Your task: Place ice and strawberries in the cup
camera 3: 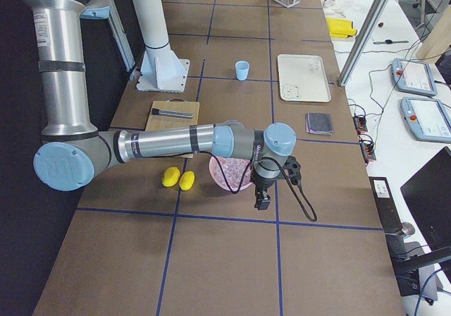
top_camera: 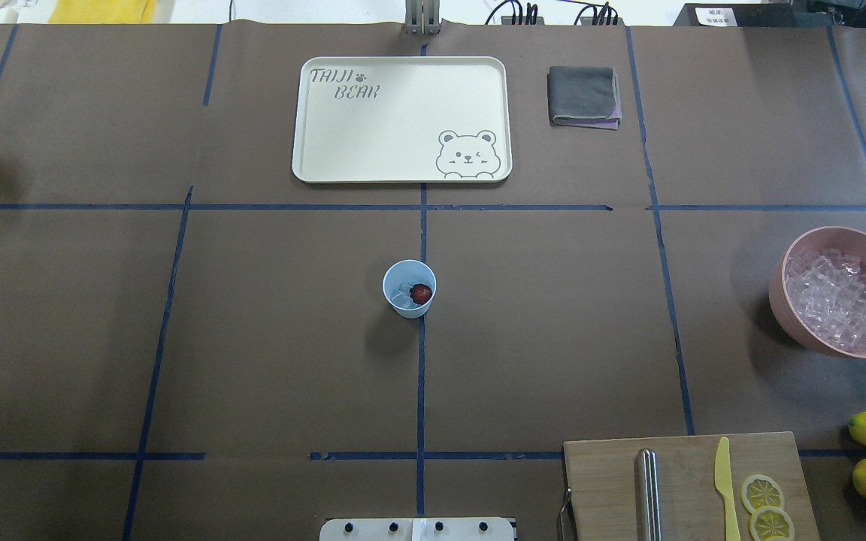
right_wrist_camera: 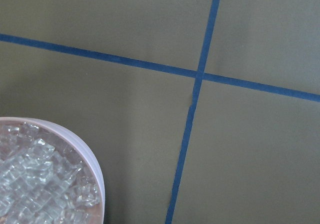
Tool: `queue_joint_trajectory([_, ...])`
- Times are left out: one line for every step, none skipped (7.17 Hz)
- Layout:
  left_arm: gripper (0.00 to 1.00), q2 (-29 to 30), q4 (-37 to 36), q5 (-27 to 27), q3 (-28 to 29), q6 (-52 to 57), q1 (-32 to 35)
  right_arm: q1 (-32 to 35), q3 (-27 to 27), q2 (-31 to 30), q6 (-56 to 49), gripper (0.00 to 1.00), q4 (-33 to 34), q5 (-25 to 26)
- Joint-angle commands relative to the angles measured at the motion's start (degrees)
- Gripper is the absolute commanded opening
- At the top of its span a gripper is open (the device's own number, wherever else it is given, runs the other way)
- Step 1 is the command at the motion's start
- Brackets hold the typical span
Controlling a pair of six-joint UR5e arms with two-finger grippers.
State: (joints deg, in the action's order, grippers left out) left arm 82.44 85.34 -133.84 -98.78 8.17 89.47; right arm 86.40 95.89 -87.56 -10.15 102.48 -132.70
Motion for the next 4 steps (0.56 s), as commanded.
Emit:
queue_joint_trajectory([1.00,0.00,0.00,-0.02,0.08,0.00,0.00,0.18,0.09,-0.59,0.83,1.00,0.00,0.16])
queue_joint_trajectory([1.00,0.00,0.00,0.07,0.17,0.00,0.00,0.79,0.09,-0.85,3.10,1.00,0.00,0.16])
queue_joint_trajectory([1.00,0.00,0.00,0.07,0.17,0.00,0.00,1.05,0.09,-1.38,5.21,1.00,-0.09,0.25])
queue_joint_trajectory([1.00,0.00,0.00,0.07,0.26,0.00,0.00,1.49,0.09,-1.47,5.41,1.00,-0.09,0.25])
